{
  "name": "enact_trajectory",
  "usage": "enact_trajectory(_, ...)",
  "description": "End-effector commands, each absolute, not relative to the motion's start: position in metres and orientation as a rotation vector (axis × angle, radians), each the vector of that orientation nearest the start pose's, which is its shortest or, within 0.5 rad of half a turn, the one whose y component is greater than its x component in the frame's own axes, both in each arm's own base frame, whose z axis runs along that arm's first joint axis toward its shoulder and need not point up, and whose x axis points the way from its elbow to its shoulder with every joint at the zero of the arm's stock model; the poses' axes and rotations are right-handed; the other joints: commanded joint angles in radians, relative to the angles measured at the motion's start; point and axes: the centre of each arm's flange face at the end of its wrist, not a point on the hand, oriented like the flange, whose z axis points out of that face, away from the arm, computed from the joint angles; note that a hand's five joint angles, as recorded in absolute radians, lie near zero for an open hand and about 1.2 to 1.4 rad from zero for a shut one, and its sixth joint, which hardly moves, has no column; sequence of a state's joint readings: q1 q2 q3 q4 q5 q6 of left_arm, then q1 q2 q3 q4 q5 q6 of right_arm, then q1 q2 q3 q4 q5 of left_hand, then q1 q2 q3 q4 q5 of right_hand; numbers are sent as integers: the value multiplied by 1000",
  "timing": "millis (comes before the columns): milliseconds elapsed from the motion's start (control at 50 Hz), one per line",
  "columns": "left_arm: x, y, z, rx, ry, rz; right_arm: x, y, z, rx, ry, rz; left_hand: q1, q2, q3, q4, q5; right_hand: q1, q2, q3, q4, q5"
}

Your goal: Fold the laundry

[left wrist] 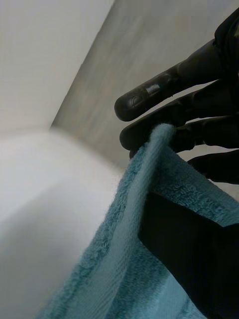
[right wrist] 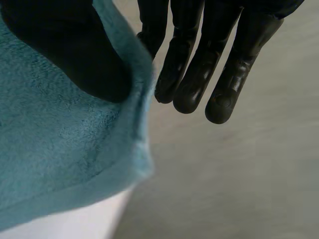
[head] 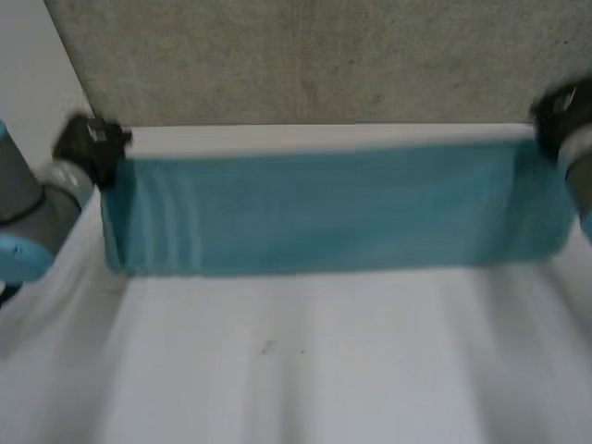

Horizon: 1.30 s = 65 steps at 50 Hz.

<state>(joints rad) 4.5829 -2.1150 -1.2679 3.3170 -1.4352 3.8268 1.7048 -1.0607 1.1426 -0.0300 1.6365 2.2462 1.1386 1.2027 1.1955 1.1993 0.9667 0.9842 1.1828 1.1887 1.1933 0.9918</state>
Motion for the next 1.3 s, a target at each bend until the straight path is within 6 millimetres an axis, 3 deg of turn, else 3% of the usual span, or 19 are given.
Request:
enact_trajectory(20,-192,-402,415,449,1094,-2578,179,-392,439,353,-1175,2376,258,194,201,197,255,412,213,208,203,230)
enact_trajectory(80,-186,-394,442,365,954,-2655,177,-370,464,275,-1089,2497,258,194,201,197,255,412,213,208,203,230)
enact_trajectory(120,-185,-391,447,347,933,-2670,176,-367,464,273,-1090,2502,258,194,201,197,255,412,213,208,203,230)
enact_trajectory(240,-186,-394,415,389,1088,-2629,183,-366,416,385,-1270,2436,258,194,201,197,255,412,213,208,203,230)
enact_trajectory(380,-191,-391,336,551,1372,-2525,186,-367,365,503,-1440,2359,258,194,201,197,255,412,213,208,203,230)
enact_trajectory(420,-192,-391,317,580,1439,-2499,187,-367,359,514,-1459,2349,258,194,201,197,255,412,213,208,203,230)
enact_trajectory(500,-193,-389,271,632,1580,-2429,189,-378,306,590,-1621,2250,258,194,201,197,255,412,213,208,203,230)
enact_trajectory(520,-193,-390,261,641,1609,-2413,190,-383,284,613,-1687,2207,258,194,201,197,255,412,213,208,203,230)
enact_trajectory(560,-193,-389,230,662,1689,-2362,191,-385,273,626,-1717,2188,258,194,201,197,255,412,213,208,203,230)
enact_trajectory(620,-192,-385,193,693,1803,-2285,191,-391,221,673,-1872,2054,258,194,201,197,255,412,213,208,203,230)
enact_trajectory(680,-193,-379,169,717,1889,-2225,188,-390,185,712,-1984,1940,258,194,201,197,255,412,213,208,203,230)
enact_trajectory(720,-192,-372,154,735,1948,-2174,187,-386,173,734,-2028,1890,258,194,201,197,255,412,213,208,203,230)
enact_trajectory(840,-184,-353,145,741,2050,-2077,183,-367,164,845,-2109,1724,258,194,201,197,255,412,213,208,203,230)
enact_trajectory(960,-155,-317,169,741,2217,-1822,169,-321,180,1088,-2129,1419,258,194,201,197,255,412,213,208,203,230)
enact_trajectory(1100,-141,-258,194,833,2451,-1459,129,-258,188,1370,-2152,987,258,194,201,197,255,412,213,208,203,230)
enact_trajectory(1140,-136,-240,202,864,2501,-1354,127,-255,189,1385,-2147,975,258,194,201,197,255,412,213,208,203,230)
enact_trajectory(1180,-134,-238,206,892,2488,-1362,125,-252,194,1412,-2116,999,258,194,201,197,255,412,213,208,203,230)
enact_trajectory(1300,-138,-258,213,957,2375,-1571,128,-272,203,1349,-2036,1168,258,194,201,197,255,412,213,208,203,230)
